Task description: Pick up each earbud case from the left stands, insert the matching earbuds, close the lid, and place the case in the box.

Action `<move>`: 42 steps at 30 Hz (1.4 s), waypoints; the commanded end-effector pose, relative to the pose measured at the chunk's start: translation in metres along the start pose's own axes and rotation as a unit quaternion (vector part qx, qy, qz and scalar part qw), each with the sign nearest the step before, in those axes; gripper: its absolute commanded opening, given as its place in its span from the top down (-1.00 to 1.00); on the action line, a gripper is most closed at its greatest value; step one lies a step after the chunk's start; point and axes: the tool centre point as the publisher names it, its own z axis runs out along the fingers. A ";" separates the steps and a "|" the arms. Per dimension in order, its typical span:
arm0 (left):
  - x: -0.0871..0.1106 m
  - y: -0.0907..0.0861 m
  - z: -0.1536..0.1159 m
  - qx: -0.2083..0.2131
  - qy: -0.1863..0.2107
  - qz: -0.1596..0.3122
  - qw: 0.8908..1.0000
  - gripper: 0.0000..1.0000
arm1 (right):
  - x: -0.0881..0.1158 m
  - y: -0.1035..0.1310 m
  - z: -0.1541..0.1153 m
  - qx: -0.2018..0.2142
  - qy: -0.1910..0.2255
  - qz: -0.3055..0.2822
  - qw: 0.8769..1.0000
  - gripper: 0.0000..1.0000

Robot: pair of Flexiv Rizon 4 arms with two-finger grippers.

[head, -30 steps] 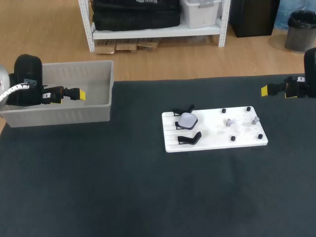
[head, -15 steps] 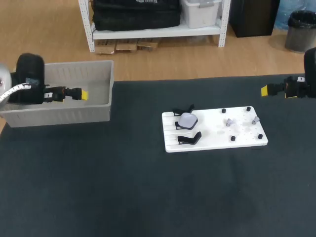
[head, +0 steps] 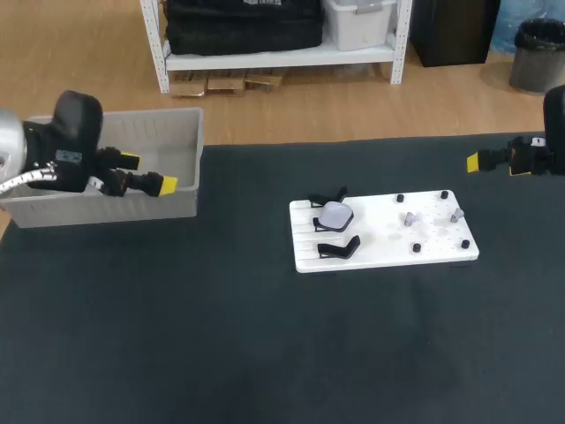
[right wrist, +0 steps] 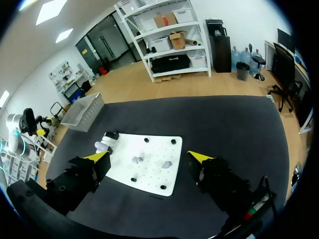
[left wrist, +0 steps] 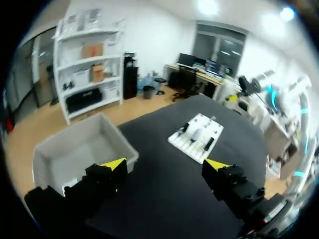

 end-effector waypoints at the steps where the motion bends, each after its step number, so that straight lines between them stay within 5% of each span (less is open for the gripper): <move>1: 0.004 0.003 -0.004 0.155 -0.036 0.285 0.945 -1.00 | 0.000 -0.001 0.000 -0.002 0.001 0.000 1.000 -1.00; 12: 0.007 -0.003 0.000 0.168 -0.045 0.271 0.947 -1.00 | 0.000 -0.001 0.000 -0.002 0.001 0.000 1.000 -1.00; 15: 0.007 -0.020 0.022 0.140 -0.034 0.244 0.959 -1.00 | 0.000 -0.001 0.000 -0.002 0.001 0.000 1.000 -1.00; 27: -0.010 -0.079 0.129 0.120 -0.010 0.230 0.966 -1.00 | 0.000 -0.001 0.000 -0.002 0.001 0.000 1.000 -1.00; 37: -0.010 -0.098 0.207 0.163 0.029 0.240 0.956 -1.00 | 0.000 -0.001 0.000 -0.002 0.001 0.000 1.000 -1.00; 42: -0.010 -0.098 0.207 0.163 0.029 0.240 0.956 -1.00 | 0.000 -0.001 0.000 -0.002 0.001 0.000 1.000 -1.00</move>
